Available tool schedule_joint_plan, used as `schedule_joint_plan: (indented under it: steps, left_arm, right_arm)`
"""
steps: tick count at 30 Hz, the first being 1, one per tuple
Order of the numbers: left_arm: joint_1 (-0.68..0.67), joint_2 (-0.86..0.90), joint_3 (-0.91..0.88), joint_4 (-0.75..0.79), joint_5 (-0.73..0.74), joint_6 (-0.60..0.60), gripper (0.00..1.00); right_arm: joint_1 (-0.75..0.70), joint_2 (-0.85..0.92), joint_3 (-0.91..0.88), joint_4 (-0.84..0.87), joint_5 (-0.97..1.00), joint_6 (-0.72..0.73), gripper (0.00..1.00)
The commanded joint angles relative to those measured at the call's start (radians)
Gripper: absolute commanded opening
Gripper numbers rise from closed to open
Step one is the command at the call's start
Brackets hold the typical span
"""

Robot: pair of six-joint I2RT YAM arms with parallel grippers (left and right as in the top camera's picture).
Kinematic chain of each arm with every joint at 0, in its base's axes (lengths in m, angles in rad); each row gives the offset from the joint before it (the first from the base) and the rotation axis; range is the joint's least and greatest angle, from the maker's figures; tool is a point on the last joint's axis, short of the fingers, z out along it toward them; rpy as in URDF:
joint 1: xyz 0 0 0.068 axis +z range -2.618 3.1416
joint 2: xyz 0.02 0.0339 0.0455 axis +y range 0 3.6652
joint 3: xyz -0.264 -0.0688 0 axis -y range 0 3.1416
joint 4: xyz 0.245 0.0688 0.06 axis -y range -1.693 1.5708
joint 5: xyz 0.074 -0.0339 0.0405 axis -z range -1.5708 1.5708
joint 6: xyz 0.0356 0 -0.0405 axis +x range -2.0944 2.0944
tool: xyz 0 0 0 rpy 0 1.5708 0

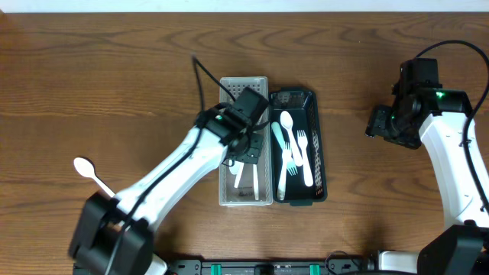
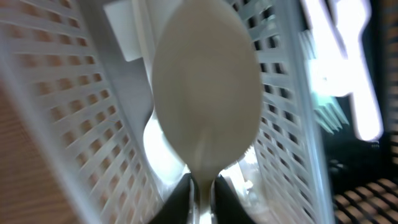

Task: Pack container
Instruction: 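Carry the third spoon into the white basket and release, then lower left gripper onto the last white spoon and grasp it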

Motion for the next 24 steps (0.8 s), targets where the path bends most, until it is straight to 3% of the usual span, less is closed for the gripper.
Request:
schedule_joint_plan:
  steps: [1, 4, 12, 14, 15, 16, 19, 21, 24]
  left_arm:
    - [0.001, 0.04, -0.002, 0.011, -0.019, 0.014, 0.24]
    - [0.007, 0.046, 0.0, 0.016, -0.035, 0.021, 0.36]
    - [0.145, -0.121, 0.08, -0.122, -0.134, 0.026, 0.36]
    - [0.231, -0.204, 0.084, -0.144, -0.14, 0.027, 0.4]
    - [0.281, -0.243, 0.084, -0.151, -0.14, 0.027, 0.5]
    - [0.346, -0.287, 0.084, -0.162, -0.14, 0.027, 0.54]
    - [0.553, -0.382, 0.083, -0.193, -0.14, 0.027, 0.57]
    - [0.693, -0.412, 0.083, -0.216, -0.14, 0.027, 0.75]
    - [0.906, -0.418, 0.064, -0.232, -0.135, 0.027, 0.82]
  right_arm:
    - [-0.007, -0.005, -0.003, -0.003, 0.01, -0.008, 0.66]
    - [-0.007, -0.005, -0.003, -0.004, 0.01, -0.008, 0.66]
    - [-0.007, -0.005, -0.003, -0.005, 0.01, -0.008, 0.66]
    - [-0.008, -0.005, -0.003, -0.004, 0.01, -0.008, 0.66]
    - [-0.007, -0.005, -0.003, -0.004, 0.01, -0.008, 0.66]
    - [-0.007, -0.005, -0.003, -0.004, 0.01, -0.008, 0.66]
    - [-0.007, -0.005, -0.003, -0.003, 0.011, -0.008, 0.66]
    - [-0.007, -0.005, -0.003, -0.004, 0.01, -0.008, 0.67]
    - [-0.007, -0.005, -0.003, -0.004, 0.01, -0.008, 0.66]
